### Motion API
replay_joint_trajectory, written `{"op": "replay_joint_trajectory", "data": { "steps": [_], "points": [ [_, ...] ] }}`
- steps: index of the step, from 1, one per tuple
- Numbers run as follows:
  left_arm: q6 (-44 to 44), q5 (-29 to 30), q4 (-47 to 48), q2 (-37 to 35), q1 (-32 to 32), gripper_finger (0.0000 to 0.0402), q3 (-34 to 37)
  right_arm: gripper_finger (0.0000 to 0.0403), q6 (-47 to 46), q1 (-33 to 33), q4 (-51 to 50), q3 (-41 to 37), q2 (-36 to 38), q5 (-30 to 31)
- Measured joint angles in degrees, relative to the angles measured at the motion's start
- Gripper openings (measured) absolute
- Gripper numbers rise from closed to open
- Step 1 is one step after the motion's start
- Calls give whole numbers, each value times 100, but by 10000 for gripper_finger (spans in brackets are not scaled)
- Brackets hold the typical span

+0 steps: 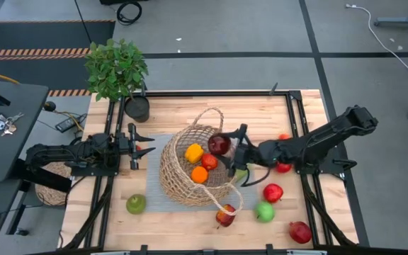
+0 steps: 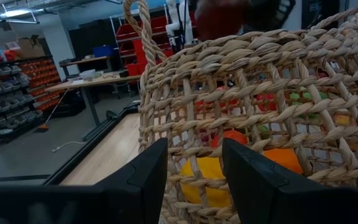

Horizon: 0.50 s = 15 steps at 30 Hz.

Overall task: Build produce basket
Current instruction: Put the dark red apple into the brown basket

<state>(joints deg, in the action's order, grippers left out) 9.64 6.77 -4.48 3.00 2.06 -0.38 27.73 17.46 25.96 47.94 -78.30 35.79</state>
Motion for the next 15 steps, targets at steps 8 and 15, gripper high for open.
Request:
{"op": "replay_joint_trajectory", "data": {
  "steps": [8,15],
  "points": [
    [0,1,3,1,0,160,-2,334,-56,-230,-45,332,-721,-144],
    [-1,1,-5,0,1,160,-2,334,-28,-345,-1183,1542,-1524,-162]
  ]
}}
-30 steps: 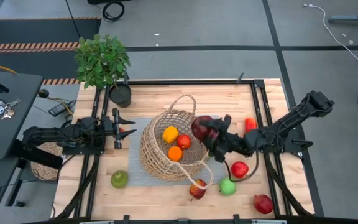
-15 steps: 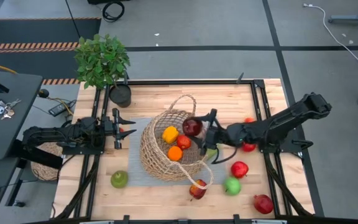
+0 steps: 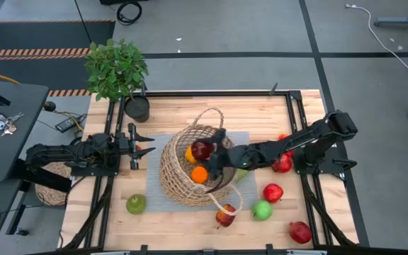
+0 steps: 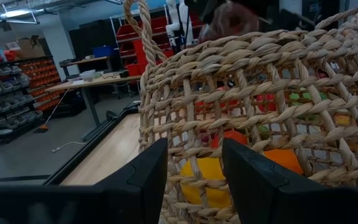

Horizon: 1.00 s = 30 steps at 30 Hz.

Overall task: Build produce basket
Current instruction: Put the dark red apple into the brown basket

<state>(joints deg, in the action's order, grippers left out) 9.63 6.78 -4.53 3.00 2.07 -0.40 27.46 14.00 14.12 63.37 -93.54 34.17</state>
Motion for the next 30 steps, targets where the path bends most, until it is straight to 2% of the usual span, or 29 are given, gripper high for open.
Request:
{"op": "replay_joint_trajectory", "data": {
  "steps": [5,8,16,22,27,30],
  "points": [
    [0,-1,-3,-2,-1,160,1,334,49,-187,-999,754,-508,-327],
    [2,-1,-1,-2,-2,160,1,334,-36,-299,-1143,956,-745,-836],
    [0,-1,8,0,-2,160,1,334,-144,-652,-1159,990,-1007,-1740],
    [0,0,-15,-2,-1,160,0,334,-1036,-930,-1128,988,-1150,-2949],
    [2,-1,6,-2,-2,160,0,334,-1981,-1012,-1034,976,-1258,-3541],
    [0,-1,-24,-2,-2,160,1,334,-2135,-994,-788,987,-1357,-3860]
  ]
}}
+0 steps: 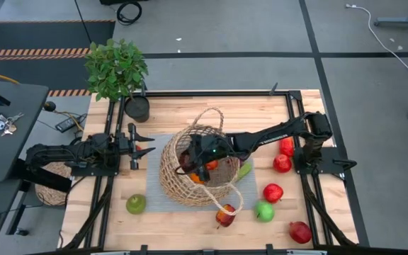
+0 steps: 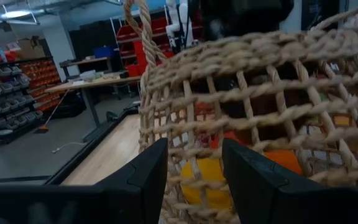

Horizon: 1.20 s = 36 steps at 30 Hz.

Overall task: Build produce basket
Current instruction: Put the dark red apple into the brown basket, then put the green apple into the brown basket

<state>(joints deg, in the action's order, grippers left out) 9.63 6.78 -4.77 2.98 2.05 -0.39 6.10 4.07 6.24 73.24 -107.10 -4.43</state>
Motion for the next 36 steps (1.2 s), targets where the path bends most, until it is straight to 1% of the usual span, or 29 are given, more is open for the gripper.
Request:
{"op": "replay_joint_trajectory", "data": {
  "steps": [6,11,13,19,22,25,32,34,36],
  "points": [
    [2,-1,48,31,2,160,1,334,-322,70,712,-1,-381,-581],
    [2,1,9,95,2,160,0,337,-359,114,837,-5,-604,-577],
    [0,-1,27,107,2,160,1,347,-360,110,860,-5,-630,-577],
    [0,1,18,114,2,160,-1,394,-352,116,709,-6,-576,-577],
    [0,1,17,114,2,160,-1,391,-220,164,491,-5,-307,-551],
    [1,1,28,114,1,160,1,382,-99,235,243,-5,126,-396],
    [0,-1,30,114,2,160,-1,375,-197,561,-897,-5,1363,-71],
    [0,0,26,114,0,160,0,375,-279,765,-1293,-3,1687,112],
    [0,0,27,114,1,160,1,375,-365,998,-1786,-3,1973,438]
  ]
}}
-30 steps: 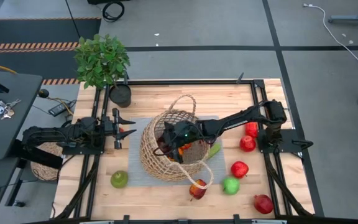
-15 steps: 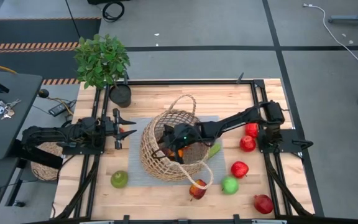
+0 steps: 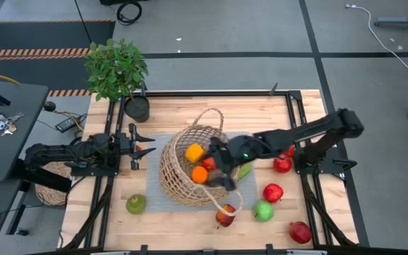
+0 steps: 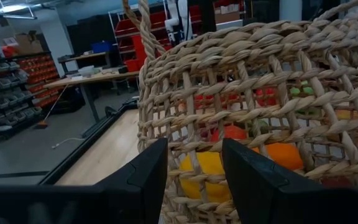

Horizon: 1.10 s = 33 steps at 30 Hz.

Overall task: Build produce basket
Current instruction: Put the green apple into the brown basket

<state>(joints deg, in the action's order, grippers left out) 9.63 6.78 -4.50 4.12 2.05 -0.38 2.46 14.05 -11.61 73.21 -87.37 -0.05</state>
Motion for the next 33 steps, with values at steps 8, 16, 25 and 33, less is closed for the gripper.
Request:
{"op": "replay_joint_trajectory", "data": {
  "steps": [8,16,25,33],
  "points": [
    [0,2,-2,0,1,160,0,375,-1747,790,-2343,0,897,1297],
    [0,-1,3,0,1,160,-1,372,-3977,1793,-3891,-9,868,1958],
    [0,1,-9,0,1,160,-2,348,-5665,2980,-4286,-17,409,2358],
    [0,-1,3,0,1,160,-2,346,-6387,3516,-4193,-17,-738,2454]
  ]
}}
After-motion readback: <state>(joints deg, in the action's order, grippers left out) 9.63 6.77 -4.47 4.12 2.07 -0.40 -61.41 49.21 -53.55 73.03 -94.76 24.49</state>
